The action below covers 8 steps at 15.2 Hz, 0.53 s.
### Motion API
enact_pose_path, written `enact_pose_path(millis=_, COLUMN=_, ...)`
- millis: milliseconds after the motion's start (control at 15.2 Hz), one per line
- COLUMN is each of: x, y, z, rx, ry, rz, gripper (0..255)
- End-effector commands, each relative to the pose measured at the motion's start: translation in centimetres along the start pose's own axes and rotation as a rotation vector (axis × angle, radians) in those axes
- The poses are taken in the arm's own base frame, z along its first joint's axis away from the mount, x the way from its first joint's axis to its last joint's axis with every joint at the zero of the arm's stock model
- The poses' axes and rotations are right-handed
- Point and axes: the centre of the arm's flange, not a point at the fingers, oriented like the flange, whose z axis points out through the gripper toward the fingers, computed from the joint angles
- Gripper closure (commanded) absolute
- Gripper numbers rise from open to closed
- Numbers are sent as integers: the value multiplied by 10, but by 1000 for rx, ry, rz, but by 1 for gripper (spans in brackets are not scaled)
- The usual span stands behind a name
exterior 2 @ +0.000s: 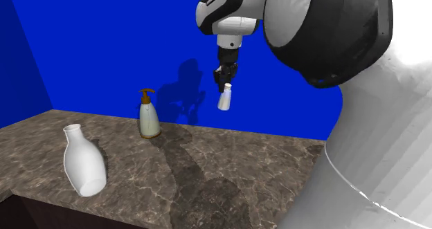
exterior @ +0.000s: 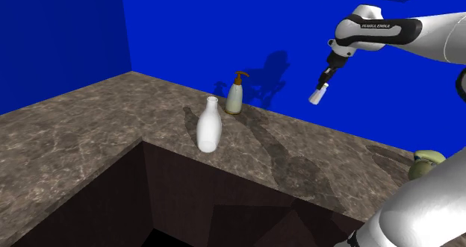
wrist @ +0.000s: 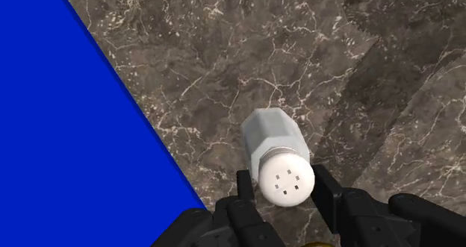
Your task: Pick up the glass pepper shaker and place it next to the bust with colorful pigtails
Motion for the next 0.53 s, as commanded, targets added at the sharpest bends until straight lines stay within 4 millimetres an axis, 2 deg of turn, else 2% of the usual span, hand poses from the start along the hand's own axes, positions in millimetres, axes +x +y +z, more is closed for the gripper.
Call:
enact_pose_path(millis=0, x=-28, y=-4, z=-7, rx=0, ry=0, rz=-2, gripper=255)
enact_pose_path(millis=462, x=-119, y=-14, z=-21, rx=0, ry=0, rz=-2, gripper=255)
